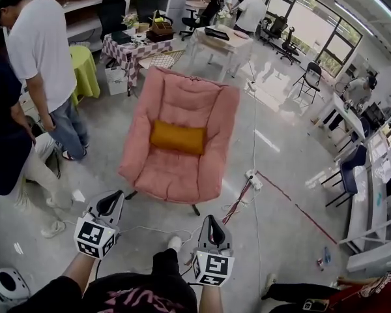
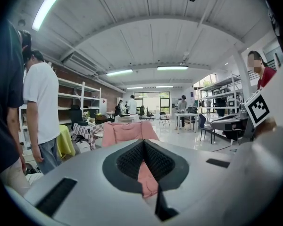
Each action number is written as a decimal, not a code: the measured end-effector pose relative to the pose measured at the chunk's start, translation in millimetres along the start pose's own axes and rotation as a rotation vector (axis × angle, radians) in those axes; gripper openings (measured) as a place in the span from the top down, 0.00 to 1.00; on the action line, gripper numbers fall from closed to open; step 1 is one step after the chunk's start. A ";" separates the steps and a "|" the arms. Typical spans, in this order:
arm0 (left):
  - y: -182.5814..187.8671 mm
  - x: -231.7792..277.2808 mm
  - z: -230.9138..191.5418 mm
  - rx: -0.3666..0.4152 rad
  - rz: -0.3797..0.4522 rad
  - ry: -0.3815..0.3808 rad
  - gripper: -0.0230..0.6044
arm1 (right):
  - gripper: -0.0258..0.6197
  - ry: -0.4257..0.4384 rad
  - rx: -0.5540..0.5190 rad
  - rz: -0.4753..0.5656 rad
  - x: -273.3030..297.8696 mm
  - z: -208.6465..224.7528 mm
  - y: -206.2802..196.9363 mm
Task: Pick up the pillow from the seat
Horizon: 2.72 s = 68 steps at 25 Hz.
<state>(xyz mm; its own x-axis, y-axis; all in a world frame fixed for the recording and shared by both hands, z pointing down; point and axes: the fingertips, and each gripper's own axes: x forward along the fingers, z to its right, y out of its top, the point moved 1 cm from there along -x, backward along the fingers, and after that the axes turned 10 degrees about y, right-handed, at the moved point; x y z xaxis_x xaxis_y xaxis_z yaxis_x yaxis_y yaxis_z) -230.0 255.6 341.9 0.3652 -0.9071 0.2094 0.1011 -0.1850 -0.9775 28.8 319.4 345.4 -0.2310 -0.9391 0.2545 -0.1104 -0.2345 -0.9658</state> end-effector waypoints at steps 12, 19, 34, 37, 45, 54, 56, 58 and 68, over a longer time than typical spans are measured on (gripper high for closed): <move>-2.9 102.8 12.4 -0.007 -0.040 0.019 0.95 | 0.93 0.048 0.024 -0.035 91.0 67.9 -9.1; 1.7 172.5 39.4 -0.011 -0.088 0.019 0.95 | 0.93 0.070 0.045 -0.076 131.5 123.7 -9.2; 34.0 263.1 80.4 -0.014 -0.092 0.094 0.95 | 0.93 0.182 0.049 -0.070 199.9 210.4 3.2; 38.0 268.7 84.1 0.000 -0.092 0.114 0.95 | 0.93 0.208 0.076 -0.065 205.7 218.9 -2.0; 57.0 271.5 93.7 0.033 -0.070 0.131 0.95 | 0.93 0.217 0.065 -0.044 205.4 236.3 9.0; 72.1 270.0 87.6 0.013 -0.025 0.127 0.95 | 0.93 0.176 0.042 -0.006 204.5 241.2 26.6; 74.8 270.0 83.8 0.007 -0.016 0.123 0.95 | 0.93 0.167 0.040 -0.003 206.7 240.5 30.4; 76.3 270.4 78.7 0.004 -0.013 0.118 0.95 | 0.93 0.161 0.041 -0.001 209.6 237.6 33.7; 71.6 285.0 37.6 -0.014 -0.010 0.076 0.95 | 0.93 0.124 0.039 -0.015 237.1 208.7 42.5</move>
<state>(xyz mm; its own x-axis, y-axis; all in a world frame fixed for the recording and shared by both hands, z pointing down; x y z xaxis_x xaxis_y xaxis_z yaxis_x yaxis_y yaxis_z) -83.9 -1.9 332.5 0.2926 -0.9313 0.2168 0.0909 -0.1986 -0.9759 171.1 34.4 354.4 -0.3479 -0.8977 0.2704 -0.0774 -0.2599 -0.9625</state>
